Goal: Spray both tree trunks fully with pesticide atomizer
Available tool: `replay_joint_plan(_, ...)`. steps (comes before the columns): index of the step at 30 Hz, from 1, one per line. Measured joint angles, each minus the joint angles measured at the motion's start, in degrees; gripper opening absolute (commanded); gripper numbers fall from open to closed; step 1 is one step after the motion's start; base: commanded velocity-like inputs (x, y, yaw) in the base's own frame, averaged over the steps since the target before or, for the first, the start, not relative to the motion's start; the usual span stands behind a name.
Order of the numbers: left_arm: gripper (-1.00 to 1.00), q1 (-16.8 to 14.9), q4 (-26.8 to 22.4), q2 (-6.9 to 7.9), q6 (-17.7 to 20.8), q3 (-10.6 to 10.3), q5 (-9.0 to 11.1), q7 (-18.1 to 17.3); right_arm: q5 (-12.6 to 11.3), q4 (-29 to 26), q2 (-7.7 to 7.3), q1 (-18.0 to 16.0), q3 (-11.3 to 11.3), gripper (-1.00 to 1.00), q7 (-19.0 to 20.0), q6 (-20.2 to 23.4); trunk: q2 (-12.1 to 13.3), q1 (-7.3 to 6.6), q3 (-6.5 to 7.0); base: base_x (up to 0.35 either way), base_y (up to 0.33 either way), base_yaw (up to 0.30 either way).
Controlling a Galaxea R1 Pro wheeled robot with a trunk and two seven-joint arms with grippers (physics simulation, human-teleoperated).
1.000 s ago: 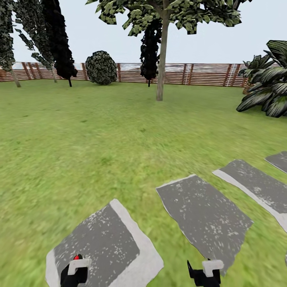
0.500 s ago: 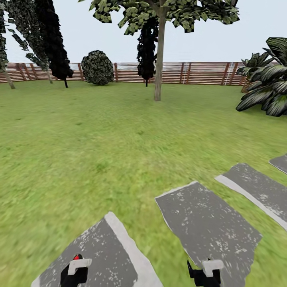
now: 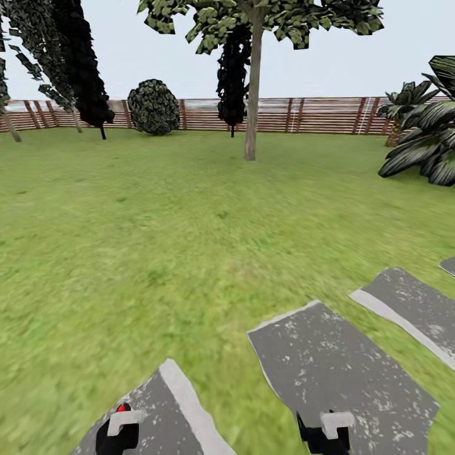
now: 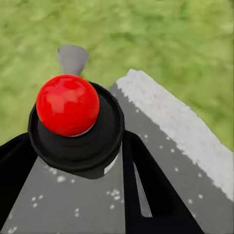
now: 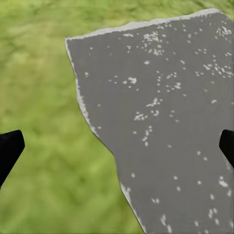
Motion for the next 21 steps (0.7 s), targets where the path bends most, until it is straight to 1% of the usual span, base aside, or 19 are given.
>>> replay_joint_plan(21,-1.00,0.0,0.0,0.04,-0.1,0.0,0.0,0.0,0.0,0.0,0.00,0.0,0.0,1.00,0.0,0.0,0.0,0.00,0.00,0.339,0.000,0.000)
